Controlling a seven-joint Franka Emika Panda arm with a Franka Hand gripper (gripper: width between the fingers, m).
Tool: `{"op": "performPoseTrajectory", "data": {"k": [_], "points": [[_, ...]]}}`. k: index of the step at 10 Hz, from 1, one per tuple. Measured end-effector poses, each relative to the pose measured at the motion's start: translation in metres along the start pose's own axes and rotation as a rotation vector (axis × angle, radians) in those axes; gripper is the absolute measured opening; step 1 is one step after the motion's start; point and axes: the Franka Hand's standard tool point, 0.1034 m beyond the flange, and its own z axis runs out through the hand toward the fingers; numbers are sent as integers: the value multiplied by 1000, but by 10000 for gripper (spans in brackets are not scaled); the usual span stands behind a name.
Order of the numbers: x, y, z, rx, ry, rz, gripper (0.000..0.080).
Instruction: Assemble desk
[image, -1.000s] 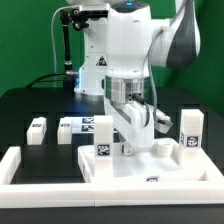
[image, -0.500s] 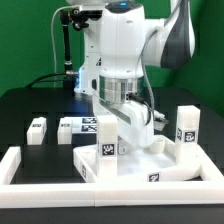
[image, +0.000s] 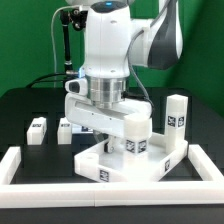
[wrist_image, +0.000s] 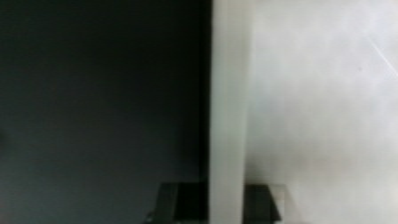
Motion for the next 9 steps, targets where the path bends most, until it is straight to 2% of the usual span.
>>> {"op": "performPoseTrajectory", "data": {"k": [2,4,8,9], "points": [[9,-2,-2,0,12,-203,57],[19,-20,-4,-20,41,-398,57],[22,-15,-3,-32,38,-607,57],[30,-15,-6,-36,34,-717,57]]}}
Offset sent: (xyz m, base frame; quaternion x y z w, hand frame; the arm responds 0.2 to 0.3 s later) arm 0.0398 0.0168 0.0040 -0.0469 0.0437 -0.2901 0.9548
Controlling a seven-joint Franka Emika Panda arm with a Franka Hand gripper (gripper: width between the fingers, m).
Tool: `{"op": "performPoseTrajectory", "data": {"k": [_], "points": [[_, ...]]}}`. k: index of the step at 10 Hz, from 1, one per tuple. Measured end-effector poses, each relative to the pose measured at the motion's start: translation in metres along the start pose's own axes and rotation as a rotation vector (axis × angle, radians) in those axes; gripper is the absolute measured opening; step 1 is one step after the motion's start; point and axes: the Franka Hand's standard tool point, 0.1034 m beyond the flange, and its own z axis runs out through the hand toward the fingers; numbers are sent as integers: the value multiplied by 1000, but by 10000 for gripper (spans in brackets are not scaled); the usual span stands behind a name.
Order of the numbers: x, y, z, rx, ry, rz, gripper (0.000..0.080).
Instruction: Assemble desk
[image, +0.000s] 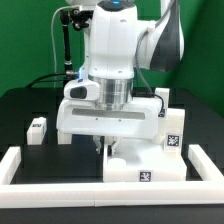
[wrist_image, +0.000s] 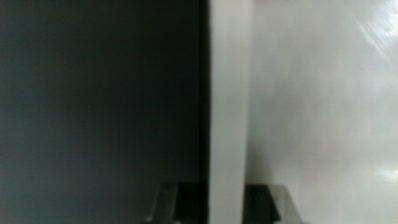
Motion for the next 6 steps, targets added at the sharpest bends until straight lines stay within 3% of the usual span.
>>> {"op": "performPoseTrajectory", "data": {"k": [3,6], "points": [[22,13,1,-25,22,-317,57],[25,15,0,-39,28,-459,57]]}}
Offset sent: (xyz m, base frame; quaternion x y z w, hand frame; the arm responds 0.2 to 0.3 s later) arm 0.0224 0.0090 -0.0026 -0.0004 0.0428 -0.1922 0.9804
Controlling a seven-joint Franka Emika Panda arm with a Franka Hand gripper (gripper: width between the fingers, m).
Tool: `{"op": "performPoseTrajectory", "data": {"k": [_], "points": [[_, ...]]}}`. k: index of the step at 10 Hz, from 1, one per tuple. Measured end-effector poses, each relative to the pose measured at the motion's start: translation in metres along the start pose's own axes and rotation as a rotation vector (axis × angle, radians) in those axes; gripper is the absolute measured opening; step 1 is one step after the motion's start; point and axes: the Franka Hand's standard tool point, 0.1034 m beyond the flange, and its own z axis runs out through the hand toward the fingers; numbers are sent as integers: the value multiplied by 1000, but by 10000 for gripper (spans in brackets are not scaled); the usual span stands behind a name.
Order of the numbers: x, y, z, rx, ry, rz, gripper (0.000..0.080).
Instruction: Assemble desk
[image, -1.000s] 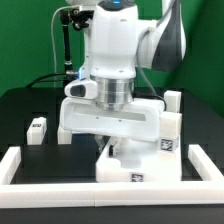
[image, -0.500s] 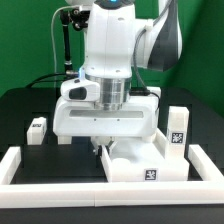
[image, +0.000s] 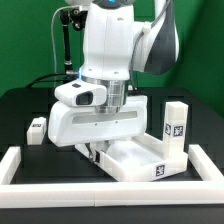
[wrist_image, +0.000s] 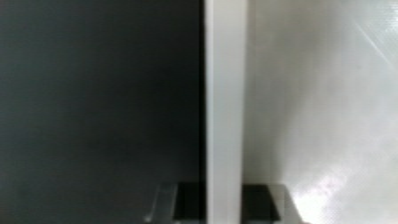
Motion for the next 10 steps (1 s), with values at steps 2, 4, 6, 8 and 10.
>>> {"op": "performPoseTrajectory", "data": {"k": [2,4,6,8,10], "points": [[-2,3,0,-8,-9,-123,57],[18,3,-4,-34,-3,-235,57],[41,6,-8,-62,21,-466,57],[40,9,-7,-75,18,-585,57],[38,12,-7,-87,0,-703,57]]}}
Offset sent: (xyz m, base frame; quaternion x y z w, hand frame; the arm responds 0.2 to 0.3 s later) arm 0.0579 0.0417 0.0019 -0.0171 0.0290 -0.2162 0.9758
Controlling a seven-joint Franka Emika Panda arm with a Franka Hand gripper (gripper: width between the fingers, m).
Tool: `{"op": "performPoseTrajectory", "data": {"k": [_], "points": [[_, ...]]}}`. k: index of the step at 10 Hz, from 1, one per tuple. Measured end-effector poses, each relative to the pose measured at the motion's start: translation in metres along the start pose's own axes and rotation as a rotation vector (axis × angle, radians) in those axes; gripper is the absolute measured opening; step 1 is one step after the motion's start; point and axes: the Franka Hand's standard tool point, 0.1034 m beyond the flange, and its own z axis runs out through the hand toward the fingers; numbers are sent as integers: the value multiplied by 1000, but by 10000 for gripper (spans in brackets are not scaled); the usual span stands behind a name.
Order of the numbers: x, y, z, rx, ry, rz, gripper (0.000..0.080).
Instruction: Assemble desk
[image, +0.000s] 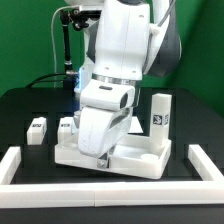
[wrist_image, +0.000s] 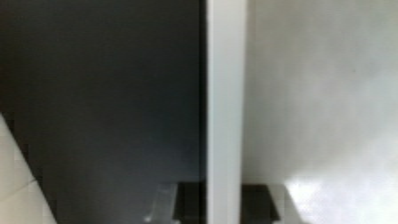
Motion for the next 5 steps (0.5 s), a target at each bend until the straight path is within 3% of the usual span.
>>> {"op": "performPoseTrajectory", "data": {"k": [1,3,4,5], "points": [[3,2,-2,-5,-7,-49,57],[36,19,-8,-30,3,-63,56],[53,30,-7,-50,17,-91,56],[68,40,-6,-96,27,-204,57]]}}
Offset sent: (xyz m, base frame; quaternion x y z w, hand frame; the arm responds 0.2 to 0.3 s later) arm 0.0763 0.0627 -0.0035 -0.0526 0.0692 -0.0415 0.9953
